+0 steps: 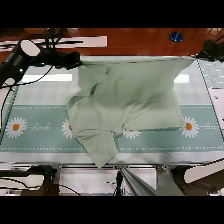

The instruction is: Fold the shirts.

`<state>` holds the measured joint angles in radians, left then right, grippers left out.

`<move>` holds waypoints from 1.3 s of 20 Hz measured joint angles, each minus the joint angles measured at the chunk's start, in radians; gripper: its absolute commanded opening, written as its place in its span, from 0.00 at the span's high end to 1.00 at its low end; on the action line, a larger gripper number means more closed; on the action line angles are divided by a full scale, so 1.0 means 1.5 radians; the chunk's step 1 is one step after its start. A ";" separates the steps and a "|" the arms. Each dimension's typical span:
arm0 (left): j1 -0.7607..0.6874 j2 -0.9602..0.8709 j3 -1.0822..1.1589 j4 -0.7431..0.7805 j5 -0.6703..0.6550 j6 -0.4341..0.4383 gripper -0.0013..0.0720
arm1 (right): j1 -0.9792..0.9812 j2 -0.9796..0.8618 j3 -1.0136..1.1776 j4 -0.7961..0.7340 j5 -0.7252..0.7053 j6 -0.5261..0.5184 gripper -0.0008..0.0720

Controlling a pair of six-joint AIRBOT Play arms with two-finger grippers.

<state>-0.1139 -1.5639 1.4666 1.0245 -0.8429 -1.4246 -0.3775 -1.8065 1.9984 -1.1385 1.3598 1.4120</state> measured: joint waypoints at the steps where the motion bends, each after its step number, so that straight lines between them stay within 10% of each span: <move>1: 0.000 -0.011 0.000 -0.003 0.012 0.000 0.95 | 0.000 -0.016 0.000 0.006 -0.008 -0.001 0.96; 8: -0.003 -0.084 0.000 -0.005 -0.016 -0.008 0.94 | 0.019 -0.099 0.000 -0.008 0.018 -0.004 0.96; 13: 0.007 -0.101 0.018 -0.017 -0.054 -0.038 0.25 | 0.055 -0.113 0.002 -0.033 0.048 -0.007 0.46; 15: 0.026 -0.101 0.052 -0.031 -0.095 -0.041 0.22 | 0.062 -0.110 0.011 -0.028 0.073 -0.016 0.35; 26: 0.252 0.011 0.056 -0.058 -0.443 0.022 0.04 | -0.090 0.073 -0.129 -0.036 0.196 -0.032 0.32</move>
<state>0.2638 -1.5475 1.5513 0.9375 -1.5078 -1.3911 -0.5129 -1.6974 1.8046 -1.1919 1.6543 1.3640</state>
